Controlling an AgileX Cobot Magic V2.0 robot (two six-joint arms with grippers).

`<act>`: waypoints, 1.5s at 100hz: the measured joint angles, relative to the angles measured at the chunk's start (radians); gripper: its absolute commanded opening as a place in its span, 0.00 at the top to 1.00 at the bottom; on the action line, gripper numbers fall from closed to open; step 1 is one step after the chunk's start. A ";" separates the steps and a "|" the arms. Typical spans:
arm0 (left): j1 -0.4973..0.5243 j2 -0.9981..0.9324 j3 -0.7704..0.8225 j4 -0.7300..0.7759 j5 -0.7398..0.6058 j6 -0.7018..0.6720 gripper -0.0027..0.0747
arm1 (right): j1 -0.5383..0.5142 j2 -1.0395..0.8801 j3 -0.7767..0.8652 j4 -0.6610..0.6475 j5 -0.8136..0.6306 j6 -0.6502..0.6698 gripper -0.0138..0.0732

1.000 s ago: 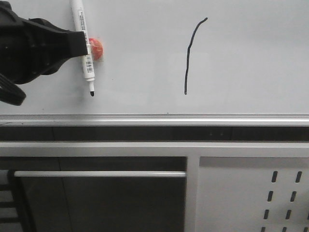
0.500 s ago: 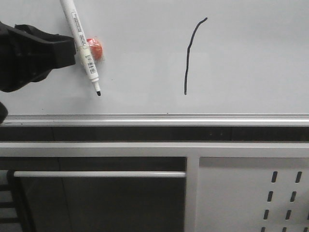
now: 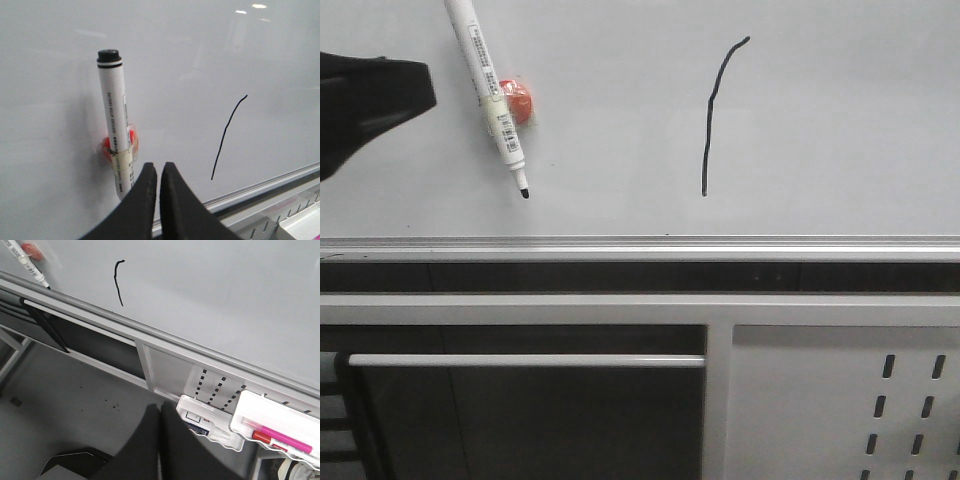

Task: Write number 1 on whiteboard

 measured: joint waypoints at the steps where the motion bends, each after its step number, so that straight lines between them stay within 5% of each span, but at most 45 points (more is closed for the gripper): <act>1: -0.003 -0.005 0.004 -0.001 0.000 0.000 0.99 | 0.000 0.000 0.000 0.000 0.000 0.000 0.93; 47: -0.020 -0.355 0.164 -0.138 0.131 0.059 0.99 | 0.000 -0.087 0.060 -0.021 -0.096 -0.014 0.93; 99: -0.022 -0.550 0.164 -0.213 0.382 0.206 0.99 | 0.000 -0.779 0.547 -0.059 -0.309 -0.042 0.93; 150: -0.022 -0.550 0.164 -0.239 0.385 0.234 0.99 | -0.010 -0.787 0.613 -0.082 -0.238 -0.120 0.93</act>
